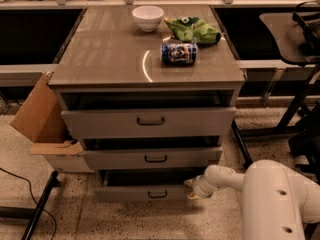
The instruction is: Open bottom drawer
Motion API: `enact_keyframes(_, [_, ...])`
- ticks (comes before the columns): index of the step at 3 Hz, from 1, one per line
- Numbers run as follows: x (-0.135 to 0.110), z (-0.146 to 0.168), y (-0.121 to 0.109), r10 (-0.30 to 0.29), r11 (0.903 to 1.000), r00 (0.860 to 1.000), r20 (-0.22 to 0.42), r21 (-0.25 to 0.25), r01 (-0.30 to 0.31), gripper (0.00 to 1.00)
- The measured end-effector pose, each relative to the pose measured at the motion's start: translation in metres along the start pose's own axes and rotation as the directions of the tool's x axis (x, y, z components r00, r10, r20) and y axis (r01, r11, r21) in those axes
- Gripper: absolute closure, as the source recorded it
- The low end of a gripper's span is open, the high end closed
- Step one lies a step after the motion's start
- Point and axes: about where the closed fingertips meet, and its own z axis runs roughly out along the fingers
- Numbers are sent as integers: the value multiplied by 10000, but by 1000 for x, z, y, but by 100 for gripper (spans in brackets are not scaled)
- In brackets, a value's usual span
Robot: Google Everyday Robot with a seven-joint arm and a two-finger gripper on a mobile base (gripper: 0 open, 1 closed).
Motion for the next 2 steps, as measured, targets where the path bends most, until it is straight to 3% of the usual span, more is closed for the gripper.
enact_keyframes(1, [-9, -28, 31, 109, 9997, 9997, 205, 205, -113, 89])
enact_keyframes(2, [-10, -32, 37, 149, 9996, 9995, 266, 230, -155, 100])
